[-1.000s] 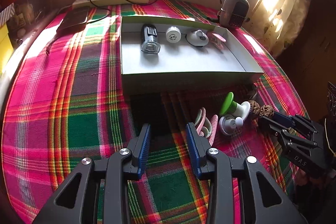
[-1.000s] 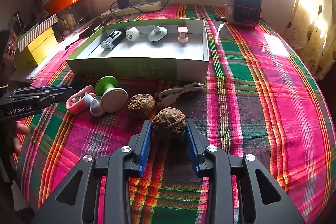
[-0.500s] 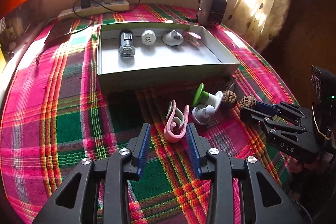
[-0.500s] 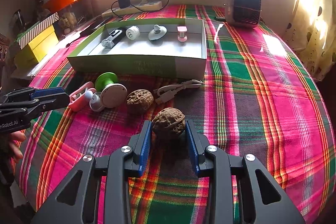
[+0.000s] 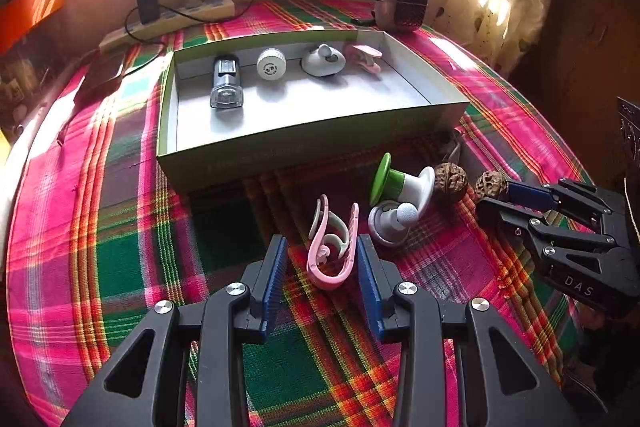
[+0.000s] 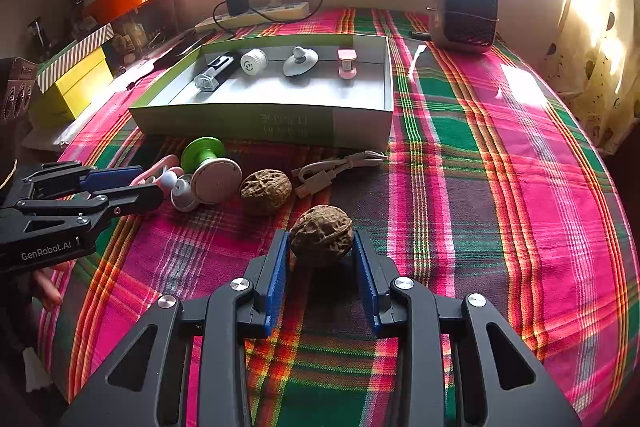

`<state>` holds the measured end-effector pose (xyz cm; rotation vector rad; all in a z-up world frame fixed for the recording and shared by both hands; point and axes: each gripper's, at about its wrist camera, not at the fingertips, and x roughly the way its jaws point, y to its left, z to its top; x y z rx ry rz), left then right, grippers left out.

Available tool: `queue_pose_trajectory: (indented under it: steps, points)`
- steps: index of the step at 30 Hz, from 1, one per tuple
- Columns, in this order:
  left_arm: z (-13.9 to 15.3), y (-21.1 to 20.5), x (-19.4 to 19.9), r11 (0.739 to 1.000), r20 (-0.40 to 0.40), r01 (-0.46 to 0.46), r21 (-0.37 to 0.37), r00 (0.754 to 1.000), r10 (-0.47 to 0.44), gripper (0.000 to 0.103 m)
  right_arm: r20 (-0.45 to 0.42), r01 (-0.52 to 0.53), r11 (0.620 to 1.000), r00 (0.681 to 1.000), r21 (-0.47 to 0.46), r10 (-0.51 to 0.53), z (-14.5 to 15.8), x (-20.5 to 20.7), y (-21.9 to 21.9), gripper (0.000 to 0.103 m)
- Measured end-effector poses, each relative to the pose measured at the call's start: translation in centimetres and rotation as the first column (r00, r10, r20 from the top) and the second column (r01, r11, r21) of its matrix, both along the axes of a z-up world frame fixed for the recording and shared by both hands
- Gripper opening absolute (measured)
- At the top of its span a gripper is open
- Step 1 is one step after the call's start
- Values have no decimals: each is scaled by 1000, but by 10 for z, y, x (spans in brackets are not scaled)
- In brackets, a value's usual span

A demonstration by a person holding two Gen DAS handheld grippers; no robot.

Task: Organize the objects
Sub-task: 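Close left gripper on pink ear-hook and lift it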

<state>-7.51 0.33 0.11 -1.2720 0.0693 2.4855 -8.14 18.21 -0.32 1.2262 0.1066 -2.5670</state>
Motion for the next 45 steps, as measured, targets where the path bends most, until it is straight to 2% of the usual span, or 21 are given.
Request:
queue_pose_trajectory:
  steps: [9,20,27,45]
  points:
    - [-1,4,-9,999,-17,-10,-53,1000,9,33,0,0,1000,1000,1,0,0,-1,0,34]
    - [-2,2,-8,999,-27,-30,-32,999,29,32,1,0,1000,1000,1,0,0,-3,2,34]
    - [-2,0,-8,998,-35,-53,-45,998,52,21,1,0,1000,1000,1,0,0,-3,2,34]
    - [-2,-3,-8,998,-33,-58,-28,998,57,21,1,-1,1000,1000,2,1,-1,-3,1,34]
